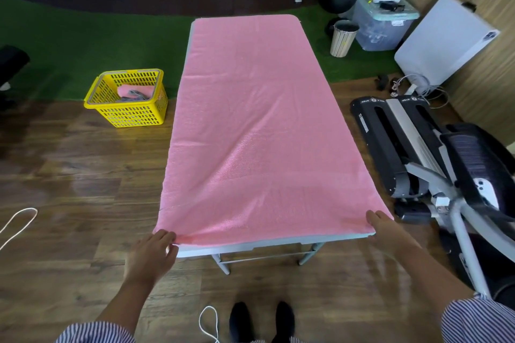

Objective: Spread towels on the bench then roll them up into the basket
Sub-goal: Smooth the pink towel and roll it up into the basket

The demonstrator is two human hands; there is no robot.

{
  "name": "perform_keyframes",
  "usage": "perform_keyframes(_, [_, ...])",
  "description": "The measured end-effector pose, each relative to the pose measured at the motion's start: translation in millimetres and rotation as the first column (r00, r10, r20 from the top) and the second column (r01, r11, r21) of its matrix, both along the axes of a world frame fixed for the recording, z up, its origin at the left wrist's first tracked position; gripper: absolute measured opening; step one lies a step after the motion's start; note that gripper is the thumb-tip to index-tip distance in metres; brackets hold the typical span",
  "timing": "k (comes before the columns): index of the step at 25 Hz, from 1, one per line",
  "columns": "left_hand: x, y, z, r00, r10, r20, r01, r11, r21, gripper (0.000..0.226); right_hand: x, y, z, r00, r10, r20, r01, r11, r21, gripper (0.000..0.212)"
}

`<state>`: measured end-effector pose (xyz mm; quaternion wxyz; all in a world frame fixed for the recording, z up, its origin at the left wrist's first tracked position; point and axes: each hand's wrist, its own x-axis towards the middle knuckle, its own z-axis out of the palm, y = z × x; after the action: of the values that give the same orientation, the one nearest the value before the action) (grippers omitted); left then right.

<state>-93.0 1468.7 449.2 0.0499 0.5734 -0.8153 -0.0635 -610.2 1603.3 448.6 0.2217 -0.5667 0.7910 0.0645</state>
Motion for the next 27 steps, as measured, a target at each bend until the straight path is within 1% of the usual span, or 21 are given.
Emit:
perform_keyframes(2, [-1.2, 0.3, -1.3, 0.993, 0.076, -0.088, -0.071, 0.996, 0.058, 0.021, -2.0, -0.3, -3.6, 1.0, -0.01, -0.001, 0.01, 0.999, -0.033, 0.027])
perform_keyframes(4, [-1.4, 2.1, -4.2, 0.984, 0.113, -0.136, -0.1, 0.99, 0.101, 0.023, -3.5, -0.8, -3.0, 0.999, -0.02, -0.031, 0.021, 1.0, 0.011, 0.024])
perform_keyframes(7, [-3.8, 11.4, -3.0, 0.992, 0.08, -0.101, -0.074, 0.995, 0.061, 0.022, -4.0, -0.8, -0.2, 0.998, -0.053, -0.022, 0.054, 0.998, 0.013, 0.023])
perform_keyframes(11, [-5.0, 13.6, -3.1, 0.988, 0.1, -0.12, -0.099, 0.995, 0.012, 0.036, -3.6, 1.0, 3.8, 0.994, -0.108, 0.026, 0.109, 0.991, -0.08, 0.022])
perform_keyframes(14, [-3.9, 10.3, -5.0, 0.988, 0.097, -0.122, -0.098, 0.995, -0.001, 0.041, -5.8, -0.7, 5.3, 0.988, -0.146, 0.057, 0.152, 0.982, -0.113, 0.023])
perform_keyframes(18, [-5.9, 5.3, -0.8, 0.992, 0.101, -0.075, -0.1, 0.995, 0.016, 0.041, -3.4, -7.9, 10.4, 0.983, -0.176, 0.062, 0.182, 0.976, -0.121, 0.019])
perform_keyframes(21, [-10.4, 0.8, -2.3, 0.989, 0.144, -0.029, -0.142, 0.987, 0.071, 0.039, 2.1, -14.8, 12.3, 0.987, -0.158, 0.036, 0.161, 0.98, -0.119, 0.008])
perform_keyframes(22, [-11.5, -0.6, -2.4, 0.986, 0.166, -0.012, -0.163, 0.981, 0.104, 0.037, 2.1, -17.3, 11.0, 0.987, -0.157, 0.026, 0.159, 0.982, -0.105, 0.008])
perform_keyframes(24, [-15.4, -3.9, 0.8, 0.972, 0.234, 0.039, -0.237, 0.959, 0.153, 0.024, -2.0, -19.7, 4.0, 0.988, -0.155, 0.007, 0.155, 0.985, -0.082, 0.015])
perform_keyframes(25, [-17.2, -4.8, 0.2, 0.963, 0.26, 0.075, -0.268, 0.953, 0.138, 0.019, -5.9, -19.5, -2.4, 0.99, -0.142, -0.004, 0.142, 0.987, -0.08, 0.018])
perform_keyframes(26, [-18.9, -5.8, -1.0, 0.959, 0.264, 0.106, -0.277, 0.951, 0.139, 0.017, -8.9, -20.3, -8.6, 0.992, -0.12, -0.023, 0.118, 0.989, -0.085, 0.021])
perform_keyframes(27, [-19.7, -6.5, -3.8, 0.96, 0.254, 0.121, -0.271, 0.951, 0.151, 0.021, -10.9, -20.4, -14.8, 0.994, -0.1, -0.041, 0.096, 0.992, -0.086, 0.022])
